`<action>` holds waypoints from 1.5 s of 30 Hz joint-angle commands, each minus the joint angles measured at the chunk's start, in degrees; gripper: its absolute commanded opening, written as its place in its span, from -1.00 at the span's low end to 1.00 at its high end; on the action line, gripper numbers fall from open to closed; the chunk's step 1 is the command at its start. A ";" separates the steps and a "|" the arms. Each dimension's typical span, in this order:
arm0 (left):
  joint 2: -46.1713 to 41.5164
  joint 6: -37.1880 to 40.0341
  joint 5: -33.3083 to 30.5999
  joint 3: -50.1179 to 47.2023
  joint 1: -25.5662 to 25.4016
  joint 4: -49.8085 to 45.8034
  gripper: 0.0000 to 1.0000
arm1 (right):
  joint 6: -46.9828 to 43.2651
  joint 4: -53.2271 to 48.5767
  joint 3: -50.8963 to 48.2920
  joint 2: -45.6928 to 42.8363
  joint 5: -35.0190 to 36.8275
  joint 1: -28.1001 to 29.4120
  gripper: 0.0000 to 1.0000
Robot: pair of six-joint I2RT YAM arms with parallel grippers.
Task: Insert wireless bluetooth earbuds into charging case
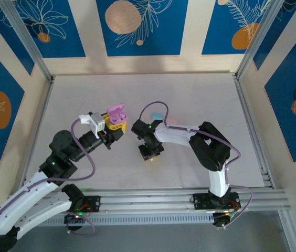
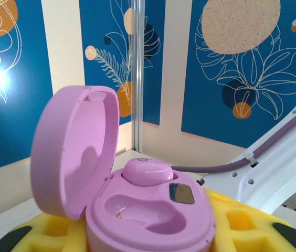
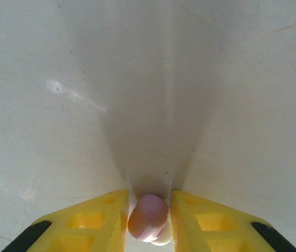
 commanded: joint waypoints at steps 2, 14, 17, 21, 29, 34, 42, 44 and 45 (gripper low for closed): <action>-0.45 -0.89 -0.61 0.23 -0.36 2.43 -0.55 | -0.17 -3.15 2.65 0.37 -1.67 -0.36 -0.33; -0.09 -0.89 -0.76 0.14 -0.38 2.20 -0.54 | -1.81 -7.55 5.84 1.29 -0.62 -0.98 -0.27; -0.10 -0.98 -0.65 0.06 -0.38 2.25 -0.55 | -1.72 -8.20 6.12 1.98 -1.19 -0.98 -0.27; -0.27 -1.07 -0.71 -0.04 -0.37 2.29 -0.54 | -0.46 -8.59 7.15 3.10 -2.37 -0.88 -0.28; -0.27 -1.38 -0.71 -0.15 -0.36 2.42 -0.55 | 1.49 -8.64 8.07 4.99 -2.18 -0.75 -0.31; -0.18 -1.42 -0.63 -0.40 -0.37 2.60 -0.55 | 1.49 -8.78 8.07 5.25 -2.24 -0.74 -0.39; -0.27 -1.55 -0.85 -0.48 -0.38 2.52 -0.55 | 1.86 -8.86 8.16 5.78 -2.55 -0.57 -0.46; -0.27 -1.60 -0.80 -0.48 -0.37 2.60 -0.55 | 1.94 -8.93 8.17 5.87 -2.55 -0.57 -0.50; -0.19 -1.60 -0.72 -0.46 -0.39 2.60 -0.55 | 2.00 -8.99 8.16 5.96 -2.55 -0.56 -0.50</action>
